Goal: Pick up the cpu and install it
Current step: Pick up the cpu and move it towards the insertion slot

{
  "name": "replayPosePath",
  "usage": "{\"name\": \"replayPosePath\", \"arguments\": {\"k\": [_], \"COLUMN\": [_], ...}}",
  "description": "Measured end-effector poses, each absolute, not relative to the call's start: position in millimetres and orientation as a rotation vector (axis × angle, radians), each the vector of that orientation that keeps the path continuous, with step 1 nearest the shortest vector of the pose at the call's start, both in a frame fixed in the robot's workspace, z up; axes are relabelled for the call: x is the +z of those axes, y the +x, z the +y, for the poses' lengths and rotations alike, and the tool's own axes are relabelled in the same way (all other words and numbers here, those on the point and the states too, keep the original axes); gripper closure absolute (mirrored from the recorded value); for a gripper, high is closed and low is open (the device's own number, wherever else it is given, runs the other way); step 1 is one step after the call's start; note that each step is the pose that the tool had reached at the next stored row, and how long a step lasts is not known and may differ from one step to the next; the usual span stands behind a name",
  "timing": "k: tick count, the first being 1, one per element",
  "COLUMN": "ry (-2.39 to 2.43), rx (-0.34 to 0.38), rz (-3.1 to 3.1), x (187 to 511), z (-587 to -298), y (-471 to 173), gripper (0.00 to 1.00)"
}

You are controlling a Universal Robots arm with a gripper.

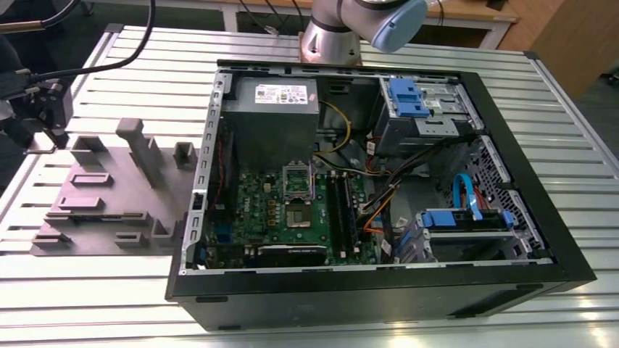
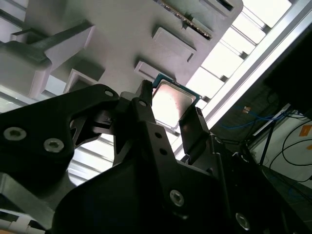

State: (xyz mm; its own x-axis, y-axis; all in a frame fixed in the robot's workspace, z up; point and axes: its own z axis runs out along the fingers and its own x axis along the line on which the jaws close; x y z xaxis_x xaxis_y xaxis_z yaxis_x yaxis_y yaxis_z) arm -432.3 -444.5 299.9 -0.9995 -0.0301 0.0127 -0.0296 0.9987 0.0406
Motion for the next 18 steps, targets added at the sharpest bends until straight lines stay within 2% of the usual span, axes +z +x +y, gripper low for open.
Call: {"name": "replayPosePath", "arguments": {"k": [18], "ry": [0.046], "rx": [-0.063], "rz": [-3.12], "x": [330.4], "z": [-444.5], "y": [-432.3], "gripper": [0.53]}}
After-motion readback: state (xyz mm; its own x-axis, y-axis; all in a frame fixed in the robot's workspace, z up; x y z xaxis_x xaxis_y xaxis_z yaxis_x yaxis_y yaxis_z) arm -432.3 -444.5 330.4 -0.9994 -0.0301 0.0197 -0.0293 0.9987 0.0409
